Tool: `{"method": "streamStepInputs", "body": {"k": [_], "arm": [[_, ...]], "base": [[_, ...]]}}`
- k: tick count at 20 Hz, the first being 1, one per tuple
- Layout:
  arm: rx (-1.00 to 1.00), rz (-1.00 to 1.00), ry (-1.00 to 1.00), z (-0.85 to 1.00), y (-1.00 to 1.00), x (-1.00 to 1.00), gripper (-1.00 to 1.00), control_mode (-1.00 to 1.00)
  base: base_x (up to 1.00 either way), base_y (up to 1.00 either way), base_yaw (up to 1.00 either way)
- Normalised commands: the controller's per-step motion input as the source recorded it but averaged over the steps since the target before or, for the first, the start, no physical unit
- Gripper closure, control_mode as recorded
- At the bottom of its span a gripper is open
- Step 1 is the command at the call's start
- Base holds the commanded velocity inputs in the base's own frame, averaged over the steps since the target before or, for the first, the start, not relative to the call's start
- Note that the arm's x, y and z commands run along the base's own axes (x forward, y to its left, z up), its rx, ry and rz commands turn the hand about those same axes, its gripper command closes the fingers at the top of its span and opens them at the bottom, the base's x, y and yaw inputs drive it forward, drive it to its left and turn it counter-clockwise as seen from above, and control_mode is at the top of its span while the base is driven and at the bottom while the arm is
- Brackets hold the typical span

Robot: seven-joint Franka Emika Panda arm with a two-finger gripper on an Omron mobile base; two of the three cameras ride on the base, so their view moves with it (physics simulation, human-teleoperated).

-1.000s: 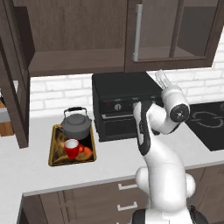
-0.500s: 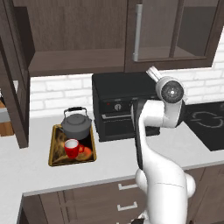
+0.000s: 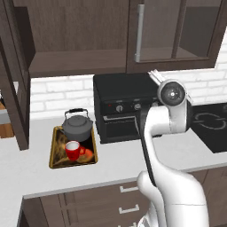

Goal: Pick the kettle from the counter and place it on the tray. Then pick the mug from the cabinet and place it on the tray. Then close the cabinet doors.

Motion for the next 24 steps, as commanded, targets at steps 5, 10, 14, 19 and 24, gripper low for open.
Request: {"method": "streamStepInputs", "body": {"k": [5, 10, 14, 19, 24], "arm": [[-0.08, -0.08, 0.05, 0.0, 0.17, -0.3, -1.0, -1.0], [-0.11, -0.06, 0.08, 0.0, 0.26, -0.18, -1.0, -1.0], [-0.1, -0.04, 0.04, 0.0, 0.27, -0.32, -1.0, -1.0], [-0.12, -0.02, 0.0, 0.0, 0.33, -0.43, -1.0, -1.0], [-0.15, 0.0, 0.0, 0.0, 0.41, -0.44, -1.0, -1.0]], "base": [[0.0, 0.0, 0.0], [0.0, 0.0, 0.0], [0.0, 0.0, 0.0], [0.0, 0.0, 0.0], [0.0, 0.0, 0.0]]}}
